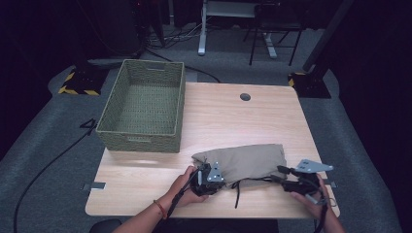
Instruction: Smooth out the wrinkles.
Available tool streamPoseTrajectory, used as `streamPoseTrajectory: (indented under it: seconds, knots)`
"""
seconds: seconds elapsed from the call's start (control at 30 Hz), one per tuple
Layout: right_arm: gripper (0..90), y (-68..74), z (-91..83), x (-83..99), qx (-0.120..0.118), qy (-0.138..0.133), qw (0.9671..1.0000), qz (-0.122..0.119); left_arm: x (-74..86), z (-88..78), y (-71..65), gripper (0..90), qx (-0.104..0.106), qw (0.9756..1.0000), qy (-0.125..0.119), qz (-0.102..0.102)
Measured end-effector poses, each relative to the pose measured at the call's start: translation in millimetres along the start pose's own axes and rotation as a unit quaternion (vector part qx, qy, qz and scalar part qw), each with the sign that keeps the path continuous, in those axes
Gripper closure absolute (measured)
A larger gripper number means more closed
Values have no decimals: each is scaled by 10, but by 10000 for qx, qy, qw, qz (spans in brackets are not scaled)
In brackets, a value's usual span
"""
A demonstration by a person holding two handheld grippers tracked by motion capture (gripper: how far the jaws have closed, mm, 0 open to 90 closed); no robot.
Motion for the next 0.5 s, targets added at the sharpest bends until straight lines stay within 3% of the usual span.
streamPoseTrajectory:
  seconds: [0.03,0.1,0.17,0.2,0.33,0.43,0.5]
  knots:
    - [530,-80,-91,10,61,-144,9997,184,-6,6,-2,744,-19,10000,-17,29]
    - [547,-269,-258,45,910,-39,9953,343,-4,5,-13,746,-66,9999,-23,111]
    - [555,-336,-348,35,1219,-151,9913,469,2,8,-13,746,-85,9999,-67,104]
    - [542,-332,-378,-4,1372,-214,9894,418,3,10,-12,746,-74,9999,-81,100]
    - [481,-139,-271,-194,1302,-382,9907,-101,4,5,-17,746,-97,9998,-57,163]
    - [474,19,-42,-287,1152,-249,9913,-581,5,7,-17,746,-94,9998,-72,144]
    - [489,1,96,-268,1153,-55,9906,-733,6,5,-20,746,-104,9998,-67,146]
Point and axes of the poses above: each handheld gripper's, and its own axes: z roughly forward along the jaws, x roughly out of its underside, y roughly to its left, the point moved 5 cm from there along z, roughly forward along the jaws, and after that the axes turned 14 degrees about -x, right-handed, at the moved point
